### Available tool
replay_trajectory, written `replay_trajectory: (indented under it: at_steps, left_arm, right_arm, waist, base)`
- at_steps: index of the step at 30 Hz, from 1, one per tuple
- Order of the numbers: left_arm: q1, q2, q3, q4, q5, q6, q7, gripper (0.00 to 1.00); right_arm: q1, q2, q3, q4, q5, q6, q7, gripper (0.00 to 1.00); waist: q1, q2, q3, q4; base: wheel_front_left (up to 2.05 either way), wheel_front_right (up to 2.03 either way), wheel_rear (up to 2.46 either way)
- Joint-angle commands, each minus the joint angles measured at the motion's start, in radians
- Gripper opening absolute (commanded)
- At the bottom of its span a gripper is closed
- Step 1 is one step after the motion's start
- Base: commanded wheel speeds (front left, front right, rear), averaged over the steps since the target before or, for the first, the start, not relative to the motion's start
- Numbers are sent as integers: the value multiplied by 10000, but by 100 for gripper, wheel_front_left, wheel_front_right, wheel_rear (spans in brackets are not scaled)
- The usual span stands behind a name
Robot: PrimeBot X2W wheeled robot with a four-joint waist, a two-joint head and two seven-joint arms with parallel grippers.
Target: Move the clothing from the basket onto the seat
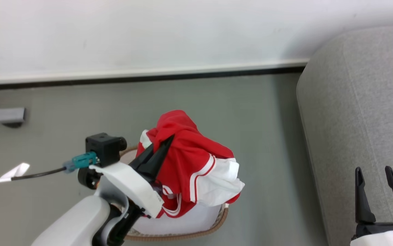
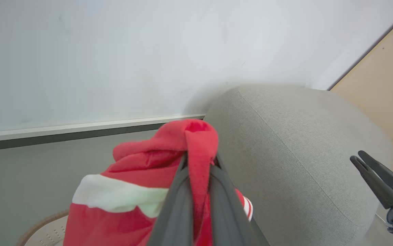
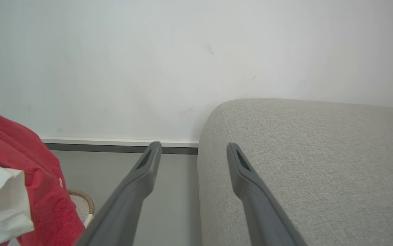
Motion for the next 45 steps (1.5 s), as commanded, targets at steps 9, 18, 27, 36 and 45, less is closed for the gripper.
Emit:
replay_trajectory:
  at_steps: [9,18,27,36,45]
  left_arm:
    - [639,102,21,21,-263,328,2,0]
    - [1170,200,11,298,-450,515,-35,0]
    - [1248,215,-16,583,-479,495,-116,0]
    - [779,172,-13,730,-320,357,-105,0]
    - [169,365,-130,642,-126,34,146,0]
  right_arm:
    - [721,-24,43,-139,-182,-25,8,100]
    - [1401,-24,208,-221,-304,-25,8,100]
    - [1760,-24,314,-537,-518,-25,8,100]
    - [1522,-24,479,-666,-598,-25,8,100]
    - [836,-215,1175,-713,-539,-25,8,100]
  waist:
    - [2,0,-1448,-136]
    - [2,0,-2571,-302]
    - [2,0,-2782,-94]
    - [2,0,-2514,104]
    - [2,0,-2302,158]
  base:
    - [0,0,0]
    - [0,0,0]
    - [0,0,0]
    - [0,0,0]
    - [0,0,0]
